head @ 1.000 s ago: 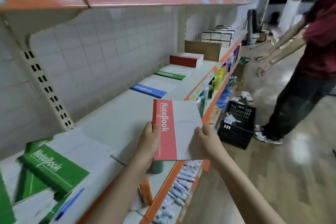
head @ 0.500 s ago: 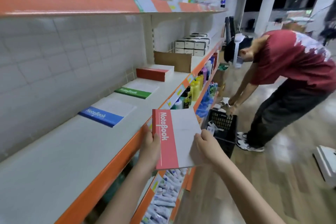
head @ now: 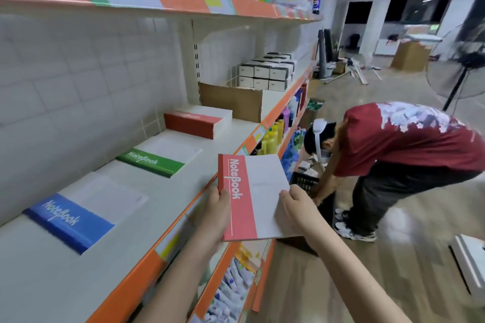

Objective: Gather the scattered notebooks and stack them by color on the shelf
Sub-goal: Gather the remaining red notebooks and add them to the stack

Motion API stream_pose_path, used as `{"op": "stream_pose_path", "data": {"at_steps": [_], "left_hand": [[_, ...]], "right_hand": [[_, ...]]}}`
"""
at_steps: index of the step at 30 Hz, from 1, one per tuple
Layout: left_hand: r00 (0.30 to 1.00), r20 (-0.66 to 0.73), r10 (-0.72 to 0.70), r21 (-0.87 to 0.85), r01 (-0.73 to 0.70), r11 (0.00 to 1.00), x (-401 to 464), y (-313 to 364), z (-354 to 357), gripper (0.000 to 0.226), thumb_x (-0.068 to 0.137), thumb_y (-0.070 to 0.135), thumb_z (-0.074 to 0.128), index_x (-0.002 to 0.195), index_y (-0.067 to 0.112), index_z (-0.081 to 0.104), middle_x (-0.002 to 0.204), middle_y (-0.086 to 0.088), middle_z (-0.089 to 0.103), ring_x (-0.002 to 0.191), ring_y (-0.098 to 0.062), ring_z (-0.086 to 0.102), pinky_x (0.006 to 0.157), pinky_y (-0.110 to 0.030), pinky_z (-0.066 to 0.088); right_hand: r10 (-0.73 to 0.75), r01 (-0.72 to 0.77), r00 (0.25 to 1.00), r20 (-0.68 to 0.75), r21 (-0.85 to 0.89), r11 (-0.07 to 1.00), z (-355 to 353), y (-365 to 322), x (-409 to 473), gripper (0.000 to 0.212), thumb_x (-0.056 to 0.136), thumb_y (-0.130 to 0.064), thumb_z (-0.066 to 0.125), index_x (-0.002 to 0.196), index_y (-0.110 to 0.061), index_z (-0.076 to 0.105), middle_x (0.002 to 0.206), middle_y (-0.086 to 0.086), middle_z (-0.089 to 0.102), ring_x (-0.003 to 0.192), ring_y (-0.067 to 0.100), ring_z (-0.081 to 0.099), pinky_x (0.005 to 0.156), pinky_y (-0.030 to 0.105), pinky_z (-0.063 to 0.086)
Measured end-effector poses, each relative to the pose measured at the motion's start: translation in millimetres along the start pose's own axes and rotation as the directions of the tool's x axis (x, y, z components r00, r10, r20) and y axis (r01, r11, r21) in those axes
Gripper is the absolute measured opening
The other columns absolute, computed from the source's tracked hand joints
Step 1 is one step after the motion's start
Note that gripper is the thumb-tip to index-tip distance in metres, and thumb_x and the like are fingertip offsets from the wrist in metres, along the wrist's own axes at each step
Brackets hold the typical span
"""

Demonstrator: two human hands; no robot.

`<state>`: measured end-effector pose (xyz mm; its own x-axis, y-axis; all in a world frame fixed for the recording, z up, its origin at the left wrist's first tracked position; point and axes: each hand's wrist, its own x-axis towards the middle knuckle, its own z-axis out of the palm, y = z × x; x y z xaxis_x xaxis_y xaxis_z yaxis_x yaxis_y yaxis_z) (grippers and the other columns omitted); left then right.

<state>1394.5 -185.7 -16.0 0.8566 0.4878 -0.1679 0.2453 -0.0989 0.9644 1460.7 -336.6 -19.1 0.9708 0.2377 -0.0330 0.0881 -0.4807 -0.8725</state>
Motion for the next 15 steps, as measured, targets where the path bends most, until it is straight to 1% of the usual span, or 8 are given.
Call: {"op": "stream_pose_path", "data": {"at_steps": [1,2,3,4,6,9,12,15], "left_hand": [[1.000,-0.015,-0.002,0.015,0.003,1.000,15,6,3,0.029,0.100,0.034,0.035,0.117,0.020,0.054,0.106,-0.009,0.068,0.094,-0.027,0.067,0.088,-0.045,0.053],[1.000,-0.030,-0.010,0.004,0.010,1.000,30,13,7,0.030,0.100,0.034,0.035,0.115,0.017,0.055,0.103,-0.009,0.069,0.089,-0.026,0.068,0.082,-0.040,0.056],[0.999,-0.032,-0.018,-0.028,0.017,0.999,45,20,10,0.029,0.101,0.033,0.035,0.113,0.015,0.054,0.099,-0.008,0.069,0.082,-0.022,0.068,0.069,-0.032,0.057],[0.999,-0.032,-0.020,-0.064,0.018,0.998,60,26,13,0.028,0.101,0.031,0.035,0.111,0.013,0.053,0.095,-0.007,0.068,0.076,-0.018,0.067,0.057,-0.024,0.053],[0.999,-0.036,-0.017,-0.087,0.014,0.996,88,39,17,0.025,0.102,0.032,0.036,0.108,0.013,0.051,0.092,-0.006,0.067,0.071,-0.014,0.066,0.046,-0.018,0.045],[0.999,-0.037,0.014,-0.102,-0.017,0.995,127,55,19,0.021,0.101,0.033,0.037,0.102,0.018,0.051,0.091,-0.004,0.068,0.073,-0.011,0.067,0.050,-0.019,0.047],[0.999,-0.037,0.030,-0.106,-0.033,0.994,158,64,18,0.024,0.101,0.029,0.038,0.112,0.015,0.054,0.099,-0.007,0.069,0.086,-0.019,0.068,0.069,-0.029,0.052],[0.996,-0.082,0.027,-0.101,-0.035,0.994,179,65,12,0.026,0.101,0.028,0.037,0.118,0.015,0.052,0.103,-0.006,0.068,0.091,-0.020,0.066,0.076,-0.032,0.053]], "right_hand": [[0.000,0.000,1.000,0.007,0.001,1.000,-3,-3,17,0.032,0.100,-0.021,0.036,0.070,-0.019,0.026,0.070,-0.004,0.030,0.061,0.009,0.031,0.054,0.026,0.023],[-0.004,0.004,1.000,0.010,-0.003,1.000,-5,-7,34,0.031,0.100,-0.021,0.036,0.071,-0.017,0.026,0.070,-0.003,0.029,0.062,0.011,0.029,0.055,0.028,0.022],[-0.011,0.011,1.000,0.008,-0.005,1.000,-6,-11,51,0.030,0.099,-0.021,0.036,0.072,-0.016,0.025,0.070,-0.001,0.027,0.062,0.011,0.027,0.056,0.030,0.021],[-0.020,0.020,1.000,0.005,-0.008,1.000,-8,-16,67,0.031,0.099,-0.019,0.037,0.071,-0.015,0.024,0.070,-0.001,0.026,0.062,0.012,0.025,0.057,0.030,0.020],[-0.029,0.029,0.999,0.015,-0.017,0.999,-9,-24,100,0.032,0.099,-0.017,0.037,0.071,-0.015,0.022,0.069,0.000,0.023,0.063,0.012,0.023,0.057,0.030,0.019],[-0.039,0.039,0.999,0.032,-0.024,0.999,-9,-34,143,0.031,0.099,-0.016,0.035,0.071,-0.015,0.021,0.070,0.000,0.021,0.063,0.012,0.021,0.057,0.028,0.018],[-0.050,0.050,0.998,0.048,-0.006,0.999,-4,-42,175,0.025,0.098,-0.015,0.035,0.076,-0.013,0.025,0.074,0.002,0.024,0.066,0.013,0.024,0.057,0.028,0.020],[-0.062,0.063,0.994,0.089,-0.005,0.998,6,-49,202,0.018,0.098,-0.013,0.035,0.081,-0.009,0.031,0.079,0.005,0.028,0.071,0.015,0.028,0.052,0.024,0.022]]}}
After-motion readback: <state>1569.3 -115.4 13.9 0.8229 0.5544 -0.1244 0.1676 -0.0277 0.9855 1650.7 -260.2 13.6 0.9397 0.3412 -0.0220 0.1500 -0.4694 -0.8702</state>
